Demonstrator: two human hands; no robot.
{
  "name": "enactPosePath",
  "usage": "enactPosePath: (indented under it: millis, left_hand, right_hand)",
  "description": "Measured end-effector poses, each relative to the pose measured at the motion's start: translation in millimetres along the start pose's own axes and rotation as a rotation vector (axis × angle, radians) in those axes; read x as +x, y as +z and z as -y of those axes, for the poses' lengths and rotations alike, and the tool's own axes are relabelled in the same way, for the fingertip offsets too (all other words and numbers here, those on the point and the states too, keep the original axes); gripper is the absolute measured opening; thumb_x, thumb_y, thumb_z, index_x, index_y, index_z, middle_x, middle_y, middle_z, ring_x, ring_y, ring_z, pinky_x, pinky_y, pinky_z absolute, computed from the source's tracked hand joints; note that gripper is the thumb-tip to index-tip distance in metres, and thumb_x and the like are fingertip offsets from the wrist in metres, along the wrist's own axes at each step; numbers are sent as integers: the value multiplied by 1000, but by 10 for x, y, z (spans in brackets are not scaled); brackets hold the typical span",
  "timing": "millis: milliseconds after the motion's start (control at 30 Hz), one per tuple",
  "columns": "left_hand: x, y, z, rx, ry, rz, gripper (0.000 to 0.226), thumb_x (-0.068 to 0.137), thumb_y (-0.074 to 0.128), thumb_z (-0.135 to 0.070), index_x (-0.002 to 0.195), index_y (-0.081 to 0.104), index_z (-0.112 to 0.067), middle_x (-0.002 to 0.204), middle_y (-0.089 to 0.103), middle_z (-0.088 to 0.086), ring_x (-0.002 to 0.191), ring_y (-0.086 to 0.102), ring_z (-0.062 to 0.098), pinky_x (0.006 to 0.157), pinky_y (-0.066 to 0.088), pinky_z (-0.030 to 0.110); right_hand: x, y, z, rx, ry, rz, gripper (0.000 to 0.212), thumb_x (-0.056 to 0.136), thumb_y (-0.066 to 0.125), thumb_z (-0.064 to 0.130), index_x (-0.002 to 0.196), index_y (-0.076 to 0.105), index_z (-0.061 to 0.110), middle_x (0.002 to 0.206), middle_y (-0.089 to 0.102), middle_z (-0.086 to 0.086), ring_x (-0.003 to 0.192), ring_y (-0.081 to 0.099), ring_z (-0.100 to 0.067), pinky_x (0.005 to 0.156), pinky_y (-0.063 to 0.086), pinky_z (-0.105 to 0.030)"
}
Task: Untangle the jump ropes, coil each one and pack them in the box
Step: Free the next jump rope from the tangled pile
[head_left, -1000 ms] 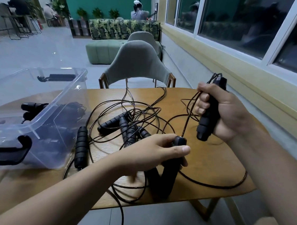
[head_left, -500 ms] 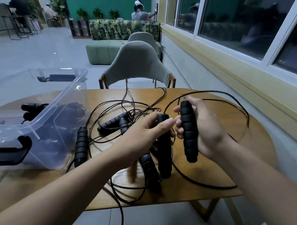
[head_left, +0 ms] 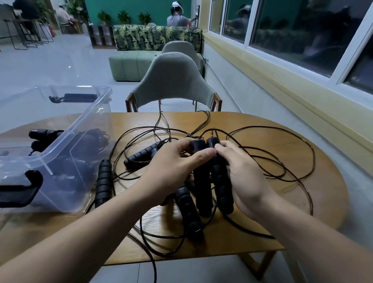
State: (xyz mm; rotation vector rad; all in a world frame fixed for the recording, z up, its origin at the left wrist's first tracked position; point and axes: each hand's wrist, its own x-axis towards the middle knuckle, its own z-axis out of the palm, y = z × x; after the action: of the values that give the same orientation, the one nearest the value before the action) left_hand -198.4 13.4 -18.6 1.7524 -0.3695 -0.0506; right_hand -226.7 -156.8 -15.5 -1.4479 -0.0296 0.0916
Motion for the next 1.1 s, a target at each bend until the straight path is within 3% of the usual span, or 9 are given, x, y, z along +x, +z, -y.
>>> enactPosePath:
  millis: [133, 333, 433, 567, 633, 733, 833, 933, 1100]
  left_hand:
    - [9, -15, 17, -8, -8, -15, 26, 96, 75, -46, 115, 77, -28, 103, 80, 3, 92, 77, 39, 82, 62, 62]
    - [11, 25, 38, -105, -62, -27, 22, 98, 74, -36, 112, 76, -19, 93, 77, 5, 67, 72, 14, 61, 58, 30]
    - [44, -20, 61, -159, -77, -50, 23, 98, 74, -36, 111, 78, -18, 93, 75, 9, 69, 71, 16, 64, 57, 32]
    - [77, -73, 70, -229, -113, -104, 24, 96, 75, -39, 107, 79, -18, 102, 77, 15, 71, 68, 26, 62, 56, 34]
    - [79, -60, 58, -283, -133, -125, 25, 96, 76, -37, 107, 77, -15, 97, 76, 14, 66, 67, 33, 58, 56, 34]
    - [77, -27, 64, -344, -124, -115, 28, 98, 74, -32, 113, 75, -8, 109, 77, 17, 90, 78, 39, 65, 63, 39]
    - [98, -30, 79, -413, -126, -101, 31, 99, 74, -30, 118, 72, -6, 112, 77, 14, 101, 77, 27, 68, 62, 37]
    - [127, -58, 95, -472, -118, -82, 44, 93, 79, -38, 124, 71, -8, 125, 73, 18, 119, 70, 30, 81, 60, 45]
    - [110, -87, -12, -346, -68, -174, 37, 96, 77, -34, 122, 68, -9, 112, 75, 8, 97, 75, 14, 73, 61, 32]
  right_hand:
    - [-9, 28, -59, -104, -65, -75, 23, 113, 50, 37, 126, 56, 19, 113, 79, -7, 102, 79, -29, 93, 62, -60]
    - [-47, 58, -54, -189, -102, -117, 13, 113, 51, 36, 117, 51, 23, 103, 78, -6, 93, 80, -29, 85, 64, -59]
    - [-73, 93, -8, -120, -109, -44, 12, 111, 55, 29, 123, 55, 26, 111, 76, -3, 96, 80, -22, 85, 66, -45]
    - [-57, 39, -65, -522, -217, 27, 65, 90, 80, 33, 138, 44, 60, 115, 67, 25, 107, 69, 1, 87, 56, -17]
    - [-27, 7, -105, -714, -255, 11, 98, 81, 87, 37, 157, 28, 59, 127, 54, 21, 115, 61, 2, 94, 51, -17]
    - [-1, -1, -102, -934, -318, -42, 112, 83, 87, 45, 168, 14, 48, 122, 44, 12, 109, 55, -4, 91, 48, -20]
    - [36, -12, -89, -1047, -405, -86, 113, 86, 83, 53, 171, 12, 34, 134, 50, 10, 121, 54, -11, 98, 50, -30]
    - [51, -53, -57, -1039, -452, -109, 106, 86, 82, 56, 170, 23, 26, 143, 61, 8, 127, 58, -15, 99, 53, -36]
    - [77, -152, 77, -982, -394, -87, 68, 80, 87, 44, 131, 44, 32, 100, 71, 13, 86, 69, -6, 71, 58, -28]
